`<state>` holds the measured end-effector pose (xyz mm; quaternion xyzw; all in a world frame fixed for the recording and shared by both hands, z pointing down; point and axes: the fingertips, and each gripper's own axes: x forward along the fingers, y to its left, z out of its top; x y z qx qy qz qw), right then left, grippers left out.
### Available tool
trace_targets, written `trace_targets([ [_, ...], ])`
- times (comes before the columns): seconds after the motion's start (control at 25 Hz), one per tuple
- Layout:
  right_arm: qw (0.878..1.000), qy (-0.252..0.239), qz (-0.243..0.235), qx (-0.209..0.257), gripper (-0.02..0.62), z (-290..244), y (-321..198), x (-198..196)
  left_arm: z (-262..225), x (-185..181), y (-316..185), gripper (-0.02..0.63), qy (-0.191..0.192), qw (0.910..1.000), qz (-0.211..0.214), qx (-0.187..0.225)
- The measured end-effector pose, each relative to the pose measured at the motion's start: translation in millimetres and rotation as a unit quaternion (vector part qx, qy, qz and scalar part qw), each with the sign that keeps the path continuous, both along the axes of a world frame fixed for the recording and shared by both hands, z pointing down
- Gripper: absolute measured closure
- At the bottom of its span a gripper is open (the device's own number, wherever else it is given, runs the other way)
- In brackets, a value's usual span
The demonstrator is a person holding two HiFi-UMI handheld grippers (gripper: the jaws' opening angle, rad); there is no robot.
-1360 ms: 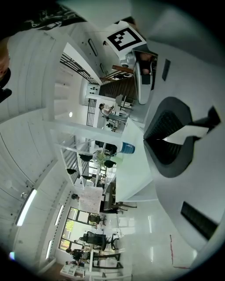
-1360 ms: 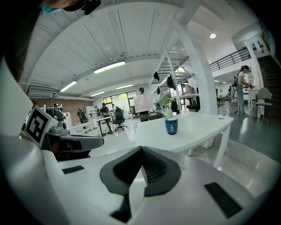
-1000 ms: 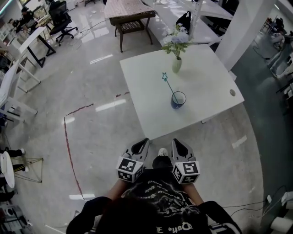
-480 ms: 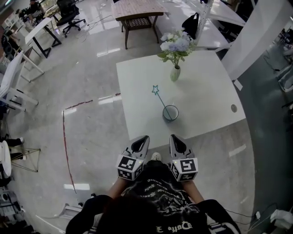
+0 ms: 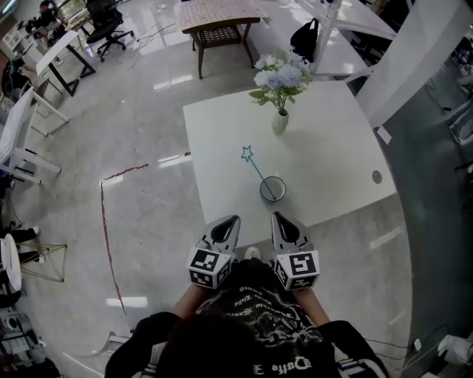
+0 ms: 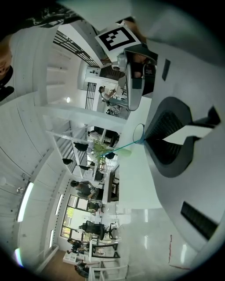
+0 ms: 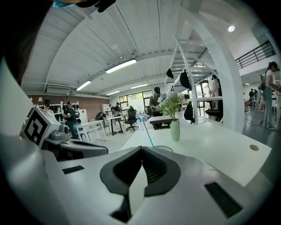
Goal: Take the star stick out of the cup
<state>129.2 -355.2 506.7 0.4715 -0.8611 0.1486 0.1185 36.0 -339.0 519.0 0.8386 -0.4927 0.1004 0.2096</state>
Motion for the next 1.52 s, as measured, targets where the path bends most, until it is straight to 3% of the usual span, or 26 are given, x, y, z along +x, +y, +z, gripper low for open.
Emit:
trace_targets([
  [0.28,1.000,-0.003,-0.008,-0.007,0.563,-3,-19,-12,3,-18,-8,0.586,0.007,0.9999,-0.007,0.006],
  [0.68,0.995,0.074,-0.054,-0.027,0.448,0,-70,-30,7,-40,-16,0.586,0.008,0.9995,-0.031,0.006],
  [1.12,0.985,0.122,-0.111,-0.040,0.445,17,-103,-62,3,-70,-17,0.586,0.007,0.9969,-0.077,0.017],
  [1.52,0.978,0.152,-0.127,-0.062,0.470,40,-110,-80,1,-94,-6,0.586,0.005,0.9937,-0.110,0.020],
])
